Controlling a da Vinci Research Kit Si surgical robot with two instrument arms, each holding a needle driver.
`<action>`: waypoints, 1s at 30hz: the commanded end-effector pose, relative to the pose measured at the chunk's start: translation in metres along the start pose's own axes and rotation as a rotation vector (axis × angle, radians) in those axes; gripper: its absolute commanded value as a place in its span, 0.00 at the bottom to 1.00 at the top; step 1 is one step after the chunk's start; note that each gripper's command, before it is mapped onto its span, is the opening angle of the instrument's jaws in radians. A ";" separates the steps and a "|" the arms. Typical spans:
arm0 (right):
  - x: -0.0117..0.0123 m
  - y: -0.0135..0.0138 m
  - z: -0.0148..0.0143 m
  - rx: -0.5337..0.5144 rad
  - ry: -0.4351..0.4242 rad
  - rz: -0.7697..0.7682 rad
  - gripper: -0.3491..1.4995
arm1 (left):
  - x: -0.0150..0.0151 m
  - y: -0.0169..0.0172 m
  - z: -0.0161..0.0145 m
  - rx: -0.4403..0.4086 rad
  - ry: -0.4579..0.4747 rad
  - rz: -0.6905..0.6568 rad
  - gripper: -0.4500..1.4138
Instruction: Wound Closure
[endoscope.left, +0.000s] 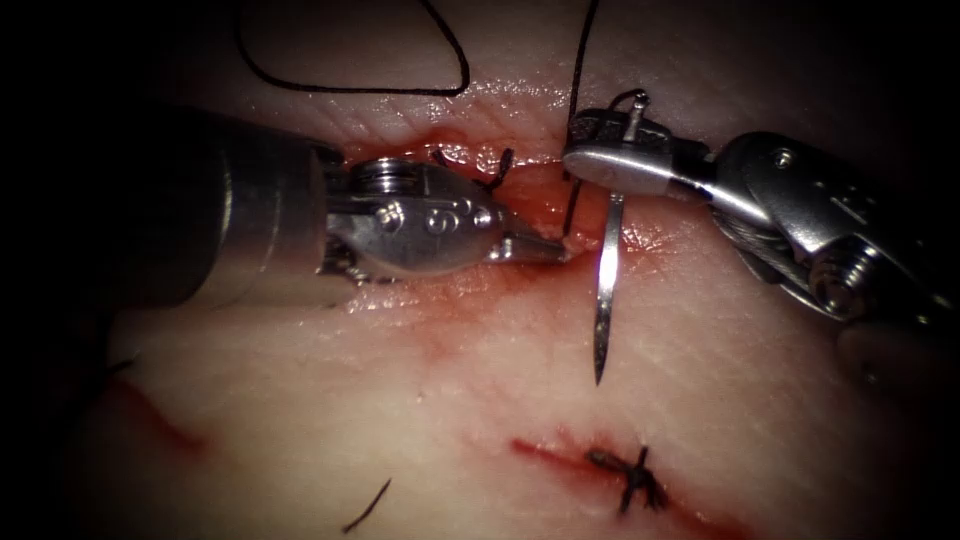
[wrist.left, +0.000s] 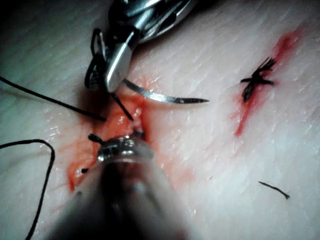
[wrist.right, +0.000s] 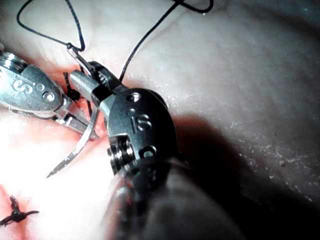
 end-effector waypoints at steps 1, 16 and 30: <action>-0.0004 0.0003 0.0009 0.000 0.008 -0.017 0.00 | 0.0002 -0.0001 0.0009 -0.009 -0.017 0.016 0.00; -0.0001 0.0016 0.0025 -0.029 0.113 -0.143 0.00 | 0.0002 0.0014 0.0004 -0.246 -0.209 0.053 0.08; -0.0005 0.0020 0.0027 -0.051 0.151 -0.381 0.00 | -0.0002 0.0022 -0.0003 -0.258 -0.204 0.067 0.39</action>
